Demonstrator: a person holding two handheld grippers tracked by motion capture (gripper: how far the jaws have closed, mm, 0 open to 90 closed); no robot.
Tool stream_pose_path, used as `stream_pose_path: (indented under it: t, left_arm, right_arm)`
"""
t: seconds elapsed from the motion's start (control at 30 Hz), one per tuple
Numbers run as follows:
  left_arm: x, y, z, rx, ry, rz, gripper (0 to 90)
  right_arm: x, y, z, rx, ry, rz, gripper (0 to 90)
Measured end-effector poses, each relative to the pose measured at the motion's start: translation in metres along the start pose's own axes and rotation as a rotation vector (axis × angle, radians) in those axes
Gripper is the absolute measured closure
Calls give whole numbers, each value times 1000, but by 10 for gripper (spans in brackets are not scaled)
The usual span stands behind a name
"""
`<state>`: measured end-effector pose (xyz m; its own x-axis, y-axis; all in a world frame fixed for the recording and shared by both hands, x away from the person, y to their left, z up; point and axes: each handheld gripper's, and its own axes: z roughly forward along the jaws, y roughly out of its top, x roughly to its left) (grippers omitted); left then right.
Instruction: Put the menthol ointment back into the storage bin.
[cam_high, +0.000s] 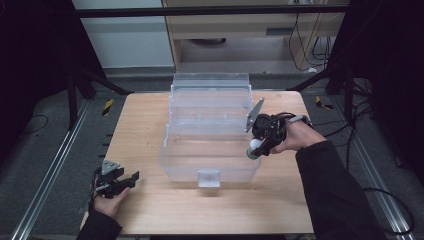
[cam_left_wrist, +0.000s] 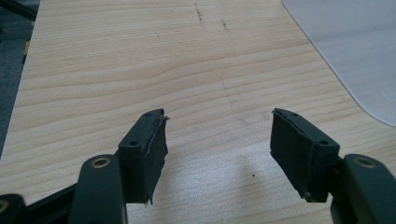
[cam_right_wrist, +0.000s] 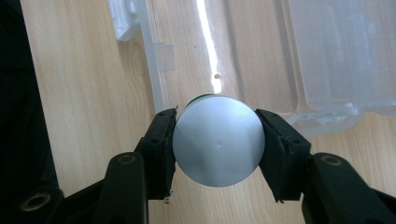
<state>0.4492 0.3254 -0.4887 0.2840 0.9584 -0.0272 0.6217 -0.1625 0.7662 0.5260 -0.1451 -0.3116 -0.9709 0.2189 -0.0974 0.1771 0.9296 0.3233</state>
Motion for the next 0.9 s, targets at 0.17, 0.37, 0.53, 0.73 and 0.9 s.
stream_pose_path:
  t: [0.17, 0.37, 0.53, 0.73, 0.9]
  left_arm:
    - [0, 0, 0, 1, -1, 1, 356]
    - [0, 0, 0, 0, -1, 2, 356]
    - [0, 0, 0, -1, -1, 1, 356]
    - [0, 0, 0, -2, -1, 2, 356]
    - [0, 0, 0, -1, -1, 3, 356]
  right_arm:
    - [-2, 3, 7, 5, 2, -11, 505]
    - [-3, 6, 17, 16, 0, -30, 505]
    - [-5, 8, 22, 19, 1, -35, 505]
    - [-6, 9, 31, 35, 5, -29, 505]
    - [-7, 6, 37, 43, 11, -38, 504]
